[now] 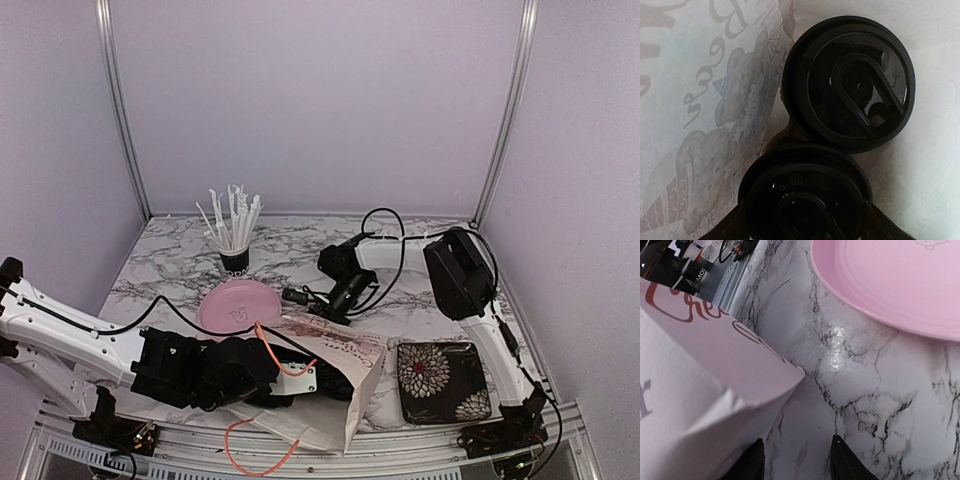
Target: Pack the takeout coffee
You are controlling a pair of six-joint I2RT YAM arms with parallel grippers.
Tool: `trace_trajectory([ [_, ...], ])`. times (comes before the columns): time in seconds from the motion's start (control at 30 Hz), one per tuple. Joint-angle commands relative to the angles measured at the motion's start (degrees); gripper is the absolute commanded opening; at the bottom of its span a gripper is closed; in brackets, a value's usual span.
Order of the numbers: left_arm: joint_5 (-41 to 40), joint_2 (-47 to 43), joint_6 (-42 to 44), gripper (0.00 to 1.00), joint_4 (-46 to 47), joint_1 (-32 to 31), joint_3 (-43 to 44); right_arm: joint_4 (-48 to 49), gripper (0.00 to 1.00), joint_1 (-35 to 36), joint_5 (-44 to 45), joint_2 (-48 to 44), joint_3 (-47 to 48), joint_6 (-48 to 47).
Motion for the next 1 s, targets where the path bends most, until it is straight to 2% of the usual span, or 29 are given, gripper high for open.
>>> trace_trajectory([
  [0.0,-3.5,1.3,-2.6,0.54,1.8,1.4,-1.6,-6.5,0.44,4.6,-0.3,3.9,0.5,-3.4],
  [0.17,-2.7,0.9,-3.3,0.53,-1.8,1.3,0.8,-11.3,0.43,6.8,-2.9,5.2,1.8,-7.3],
  [0.43,3.2,-3.4,-10.4,0.53,-20.6,0.5,7.3,-12.7,0.43,9.4,-6.2,5.8,1.4,-8.7],
  [0.57,9.4,-3.9,-13.9,0.53,-30.0,0.3,10.7,-12.7,0.43,10.9,-8.0,6.1,1.5,-8.4],
  [0.77,14.6,-4.8,-17.1,0.52,-33.0,-0.1,10.6,-11.6,0.47,9.7,-4.7,7.1,5.2,-4.7],
  [0.97,16.4,-3.1,-17.4,0.51,-33.2,-0.1,10.8,-1.4,0.54,5.0,2.7,3.2,3.9,6.0],
])
